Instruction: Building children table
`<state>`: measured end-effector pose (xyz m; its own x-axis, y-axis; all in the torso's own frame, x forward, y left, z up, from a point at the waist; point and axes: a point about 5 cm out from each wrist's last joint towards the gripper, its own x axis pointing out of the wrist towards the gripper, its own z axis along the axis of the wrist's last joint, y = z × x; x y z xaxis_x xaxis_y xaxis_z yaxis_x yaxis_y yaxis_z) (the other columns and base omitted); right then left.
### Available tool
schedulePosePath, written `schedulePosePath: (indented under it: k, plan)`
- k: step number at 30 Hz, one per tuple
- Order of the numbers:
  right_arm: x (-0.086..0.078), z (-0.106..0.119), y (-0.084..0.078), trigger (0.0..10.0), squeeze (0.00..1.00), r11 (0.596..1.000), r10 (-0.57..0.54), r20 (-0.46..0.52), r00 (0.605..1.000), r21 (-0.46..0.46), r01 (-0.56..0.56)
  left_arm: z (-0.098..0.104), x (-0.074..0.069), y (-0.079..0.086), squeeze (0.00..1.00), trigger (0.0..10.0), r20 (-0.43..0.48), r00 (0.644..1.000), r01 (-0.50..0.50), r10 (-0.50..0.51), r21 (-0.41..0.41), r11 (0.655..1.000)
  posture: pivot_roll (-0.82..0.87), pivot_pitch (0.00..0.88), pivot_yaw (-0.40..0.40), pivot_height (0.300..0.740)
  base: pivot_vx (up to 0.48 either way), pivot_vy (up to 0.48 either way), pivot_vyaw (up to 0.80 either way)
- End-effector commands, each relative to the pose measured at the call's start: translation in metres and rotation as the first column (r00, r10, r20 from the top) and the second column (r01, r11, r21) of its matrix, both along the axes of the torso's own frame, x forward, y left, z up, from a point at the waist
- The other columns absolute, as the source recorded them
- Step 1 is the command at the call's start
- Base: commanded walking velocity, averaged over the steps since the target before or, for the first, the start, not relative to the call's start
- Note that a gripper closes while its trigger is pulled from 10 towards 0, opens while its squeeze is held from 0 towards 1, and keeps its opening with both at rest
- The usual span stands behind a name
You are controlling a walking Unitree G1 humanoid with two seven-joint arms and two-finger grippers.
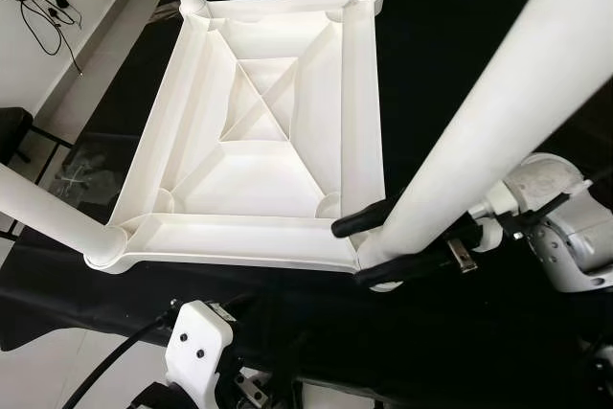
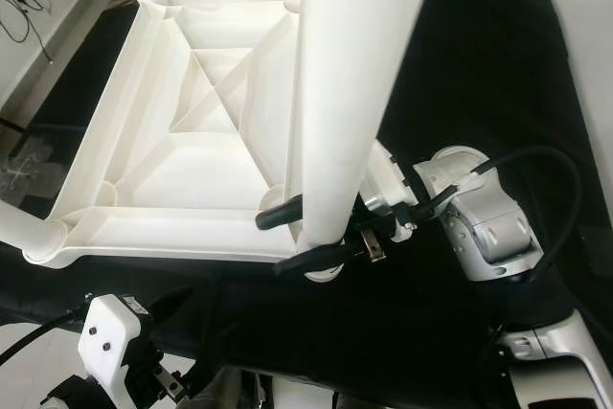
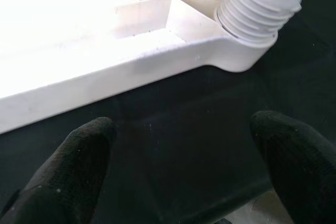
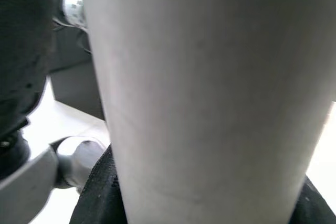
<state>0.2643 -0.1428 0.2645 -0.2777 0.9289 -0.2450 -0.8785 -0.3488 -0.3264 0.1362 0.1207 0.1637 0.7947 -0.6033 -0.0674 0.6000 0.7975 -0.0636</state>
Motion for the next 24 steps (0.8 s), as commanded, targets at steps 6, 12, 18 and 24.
schedulePosePath:
  k: [6,12,18,24]
  plan:
    - [-0.015,-0.026,0.017,10.0,0.00,0.977,0.161,-0.163,0.973,-0.113,-0.181,-0.001,-0.004,0.001,0.00,10.0,-0.019,1.000,-0.006,0.006,0.005,1.000,0.01,0.386,0.091,0.740,0.000,0.000,0.00]
    - [-0.016,-0.029,0.021,10.0,0.00,0.966,0.196,-0.178,0.964,-0.133,-0.221,0.000,-0.004,0.000,0.00,10.0,-0.018,1.000,-0.004,0.004,0.003,1.000,0.01,0.389,0.085,0.740,0.000,0.000,0.00]
    - [-0.016,-0.035,0.028,10.0,0.00,0.967,0.204,-0.175,0.963,-0.115,-0.226,0.001,-0.005,-0.001,0.00,10.0,-0.019,1.000,-0.008,0.008,-0.001,1.000,0.01,0.393,0.079,0.740,0.000,0.000,0.00]
    - [-0.012,-0.039,0.028,10.0,0.00,0.990,0.111,-0.161,0.981,-0.072,-0.124,0.001,-0.004,-0.001,0.00,10.0,-0.018,1.000,-0.008,0.008,-0.004,1.000,0.00,0.393,0.077,0.740,0.000,0.000,0.00]
